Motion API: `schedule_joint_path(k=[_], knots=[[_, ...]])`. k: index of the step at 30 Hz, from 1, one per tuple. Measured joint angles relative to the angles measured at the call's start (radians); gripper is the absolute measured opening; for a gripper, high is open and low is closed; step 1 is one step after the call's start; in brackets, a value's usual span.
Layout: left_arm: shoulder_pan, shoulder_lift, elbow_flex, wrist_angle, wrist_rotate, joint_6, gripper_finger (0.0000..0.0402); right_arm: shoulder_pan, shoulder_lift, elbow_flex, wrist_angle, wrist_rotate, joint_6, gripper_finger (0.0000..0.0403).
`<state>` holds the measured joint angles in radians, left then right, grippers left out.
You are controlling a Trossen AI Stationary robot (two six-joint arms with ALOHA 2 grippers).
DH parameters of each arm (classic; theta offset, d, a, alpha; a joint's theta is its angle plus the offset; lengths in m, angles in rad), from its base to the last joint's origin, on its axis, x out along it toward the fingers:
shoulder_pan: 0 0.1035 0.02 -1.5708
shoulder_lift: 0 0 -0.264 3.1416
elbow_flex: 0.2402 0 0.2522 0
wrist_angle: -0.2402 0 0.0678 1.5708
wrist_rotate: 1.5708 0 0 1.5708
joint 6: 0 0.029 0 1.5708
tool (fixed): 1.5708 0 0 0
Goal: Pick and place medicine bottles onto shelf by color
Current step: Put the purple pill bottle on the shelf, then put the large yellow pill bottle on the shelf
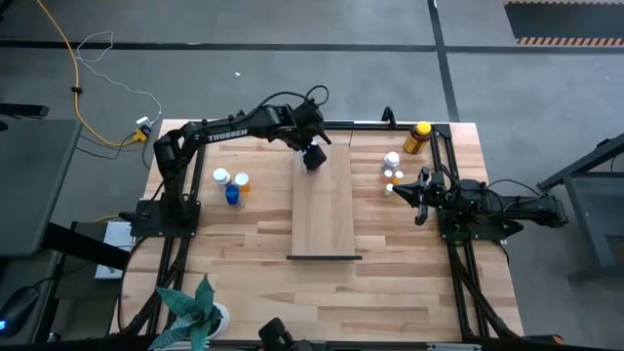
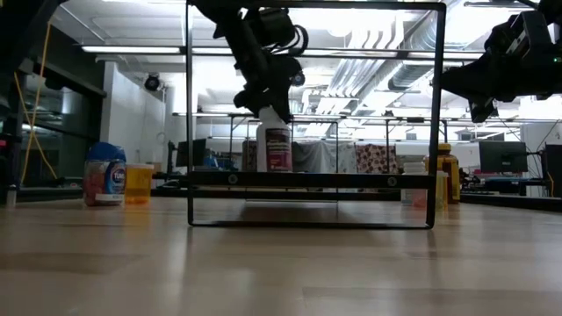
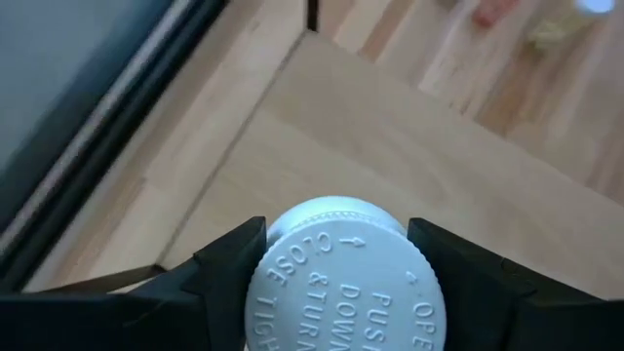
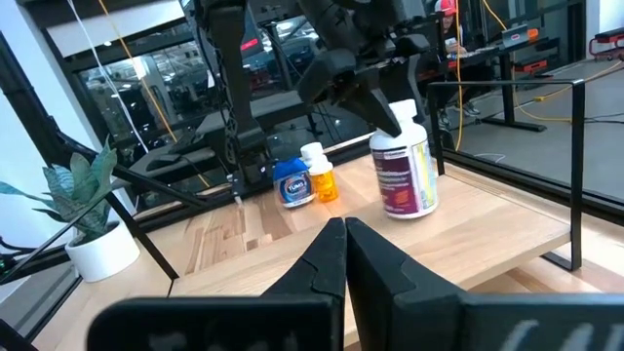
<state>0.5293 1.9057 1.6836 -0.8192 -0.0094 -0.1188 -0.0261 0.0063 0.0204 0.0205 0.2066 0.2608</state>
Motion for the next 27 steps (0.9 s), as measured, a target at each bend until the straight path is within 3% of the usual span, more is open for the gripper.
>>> schedule_joint_path(k=[14, 27], knots=[[0.001, -0.029, 0.003, 0.009, 0.022, 0.0, 0.0304, 0.0, 0.0, 0.0, -0.001, 0.0, 0.0, 0.0], [-0.018, -0.202, -0.01, 0.037, 0.009, -0.021, 0.031, 0.0, 0.0, 0.0, -0.002, 0.0, 0.0, 0.0]])
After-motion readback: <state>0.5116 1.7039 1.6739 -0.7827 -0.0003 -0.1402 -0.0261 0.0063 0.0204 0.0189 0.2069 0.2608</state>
